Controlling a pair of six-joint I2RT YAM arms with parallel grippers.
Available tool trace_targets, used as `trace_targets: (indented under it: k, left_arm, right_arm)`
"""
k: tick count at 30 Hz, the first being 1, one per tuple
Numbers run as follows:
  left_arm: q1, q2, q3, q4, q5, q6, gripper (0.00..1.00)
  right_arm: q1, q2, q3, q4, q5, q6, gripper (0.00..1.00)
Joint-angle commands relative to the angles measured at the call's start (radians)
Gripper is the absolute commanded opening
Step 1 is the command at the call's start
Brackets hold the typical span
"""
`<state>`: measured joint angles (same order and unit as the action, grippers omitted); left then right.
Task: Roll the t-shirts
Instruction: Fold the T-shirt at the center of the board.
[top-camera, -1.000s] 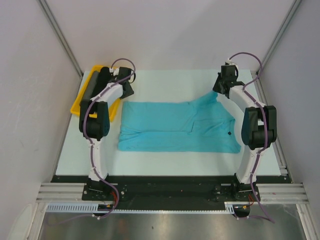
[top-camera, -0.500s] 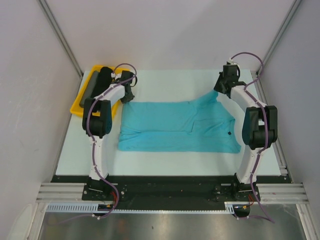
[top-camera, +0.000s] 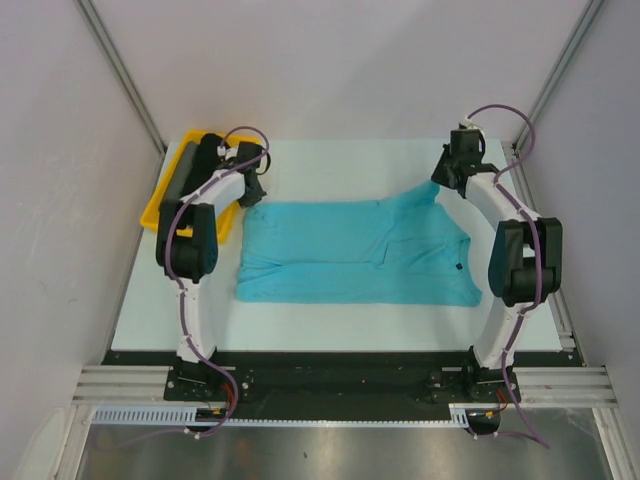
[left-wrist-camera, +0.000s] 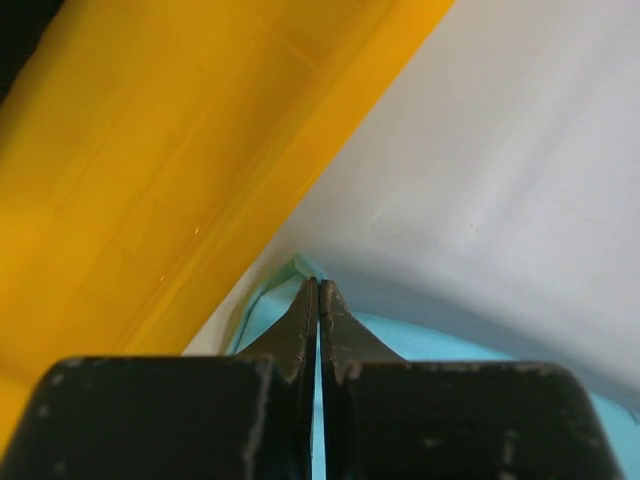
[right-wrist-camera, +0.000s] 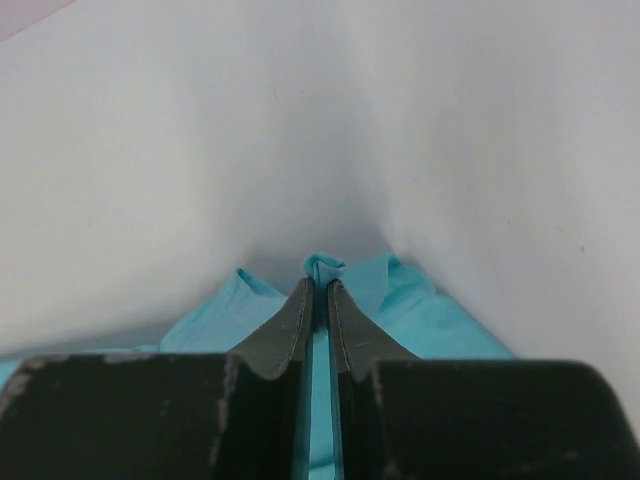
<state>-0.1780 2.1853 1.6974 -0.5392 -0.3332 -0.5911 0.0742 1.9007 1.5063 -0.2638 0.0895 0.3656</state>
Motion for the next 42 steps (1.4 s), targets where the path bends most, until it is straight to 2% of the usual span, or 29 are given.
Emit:
trace_targets:
  k: [1,6,11,20,26,35,42]
  left_arm:
    - [0.002,-0.197,-0.079,0.059,0.016,0.013,0.0]
    - [0.002,-0.312,-0.238,0.093,0.033,0.019,0.0]
    - [-0.009,-0.448,-0.434,0.143,0.062,0.005,0.0]
    - [-0.012,-0.596,-0.74,0.245,0.143,-0.048,0.0]
    - [-0.017,-0.602,-0.788,0.271,0.174,-0.082,0.0]
    - [-0.017,-0.647,-0.782,0.252,0.18,-0.092,0.0]
    - [-0.018,-0.679,-0.844,0.278,0.203,-0.107,0.0]
  right_arm:
    - [-0.002,-0.133,-0.04,-0.046,0.059,0.018,0.01]
    - [0.004,-0.236,-0.121,-0.126,0.087,0.044,0.0]
    - [0.025,-0.342,-0.272,-0.175,0.098,0.073,0.0]
    - [0.024,-0.48,-0.501,-0.167,0.015,0.116,0.0]
    - [0.001,-0.477,-0.535,-0.16,-0.008,0.104,0.0]
    - [-0.025,-0.505,-0.544,-0.157,-0.028,0.11,0.0]
    - [-0.057,-0.528,-0.623,-0.123,-0.063,0.125,0.0]
